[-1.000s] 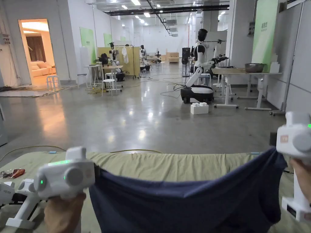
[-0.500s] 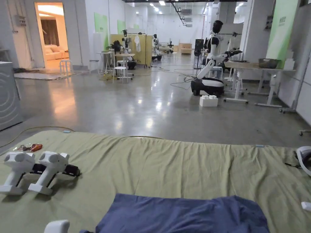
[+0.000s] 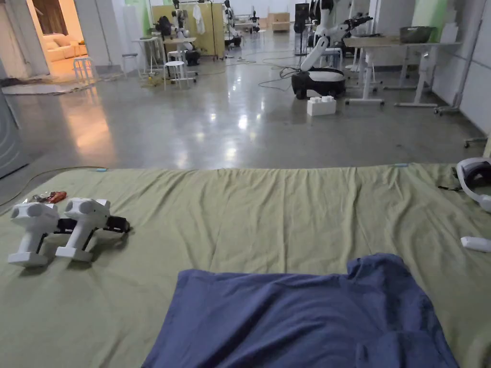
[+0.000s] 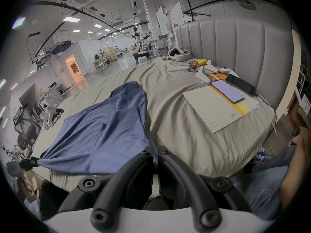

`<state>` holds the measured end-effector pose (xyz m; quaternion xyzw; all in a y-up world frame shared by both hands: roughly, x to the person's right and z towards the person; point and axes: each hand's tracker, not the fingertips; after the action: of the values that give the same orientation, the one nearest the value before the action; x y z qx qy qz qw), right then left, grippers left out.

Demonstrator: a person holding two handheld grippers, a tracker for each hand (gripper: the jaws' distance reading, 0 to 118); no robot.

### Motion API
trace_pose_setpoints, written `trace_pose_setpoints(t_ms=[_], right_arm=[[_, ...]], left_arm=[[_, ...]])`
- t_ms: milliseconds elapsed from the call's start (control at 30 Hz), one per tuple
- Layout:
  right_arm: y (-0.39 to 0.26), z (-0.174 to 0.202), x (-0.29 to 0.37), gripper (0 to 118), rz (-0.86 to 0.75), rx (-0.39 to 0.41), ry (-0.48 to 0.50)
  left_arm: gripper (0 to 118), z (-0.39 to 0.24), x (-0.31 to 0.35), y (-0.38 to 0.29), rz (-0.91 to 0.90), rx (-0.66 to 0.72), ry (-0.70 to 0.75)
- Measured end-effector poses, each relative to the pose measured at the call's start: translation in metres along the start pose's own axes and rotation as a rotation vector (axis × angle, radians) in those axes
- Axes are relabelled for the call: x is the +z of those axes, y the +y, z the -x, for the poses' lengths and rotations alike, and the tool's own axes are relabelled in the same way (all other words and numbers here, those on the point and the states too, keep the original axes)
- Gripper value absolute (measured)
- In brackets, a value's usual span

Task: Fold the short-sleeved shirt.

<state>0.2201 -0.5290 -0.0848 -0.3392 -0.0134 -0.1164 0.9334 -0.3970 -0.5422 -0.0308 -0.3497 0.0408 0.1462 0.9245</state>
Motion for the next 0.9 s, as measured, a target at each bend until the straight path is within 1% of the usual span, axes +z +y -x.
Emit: trace_pose_setpoints(t_ms=[33,67,100,133,167,200,267,333,367,467,533,600,667,733,833,867,900], right_arm=[[-0.001,0.0,-0.004,7,0.028,0.008,-0.001],[-0.004,0.002,-0.006,9,0.053,0.025,-0.009],[-0.007,0.002,-0.009,33,0.059,0.04,-0.024],[-0.01,-0.003,-0.011,64,0.077,0.048,-0.034],[-0.012,-0.006,-0.013,92,0.116,0.029,-0.02],[-0.014,-0.011,-0.017,101,0.153,-0.005,-0.013],[-0.015,-0.018,-0.01,100,0.124,-0.047,0.006],[-0.01,-0.014,0.007,100,0.077,-0.05,0.0],[-0.005,-0.011,0.015,100,0.039,-0.03,0.006],[0.011,0.007,0.047,100,-0.113,0.079,0.027],[0.024,0.027,0.072,100,-0.231,0.15,0.059],[0.033,0.048,0.094,100,-0.353,0.2,0.078],[0.044,0.067,0.113,100,-0.438,0.237,0.1],[0.054,0.099,0.133,100,-0.504,0.264,0.112],[0.062,0.122,0.154,99,-0.579,0.308,0.156],[0.07,0.136,0.162,97,-0.589,0.324,0.168],[0.071,0.143,0.166,89,-0.594,0.337,0.161]], left_arm=[[14,0.0,-0.001,-0.002,0.015,-0.019,0.009],[33,0.001,-0.002,-0.004,0.01,-0.022,0.026],[71,0.003,-0.002,-0.004,0.01,-0.019,0.033],[90,0.006,-0.003,-0.005,0.014,-0.013,0.037],[92,0.011,0.0,-0.002,0.016,-0.008,0.042],[92,0.014,0.006,0.0,-0.002,0.0,0.053],[92,0.016,0.017,0.005,-0.032,0.001,0.064],[92,0.006,0.035,0.014,-0.105,-0.027,0.078],[92,0.0,0.046,0.019,-0.145,-0.047,0.082],[93,-0.031,0.084,0.034,-0.316,-0.136,0.103],[93,-0.056,0.109,0.047,-0.436,-0.187,0.12],[93,-0.083,0.132,0.056,-0.54,-0.229,0.127],[93,-0.105,0.149,0.063,-0.631,-0.259,0.154],[93,-0.129,0.169,0.069,-0.715,-0.276,0.147],[93,-0.148,0.192,0.076,-0.786,-0.352,0.117],[93,-0.153,0.197,0.078,-0.792,-0.371,0.114],[90,-0.157,0.201,0.08,-0.793,-0.38,0.104]])
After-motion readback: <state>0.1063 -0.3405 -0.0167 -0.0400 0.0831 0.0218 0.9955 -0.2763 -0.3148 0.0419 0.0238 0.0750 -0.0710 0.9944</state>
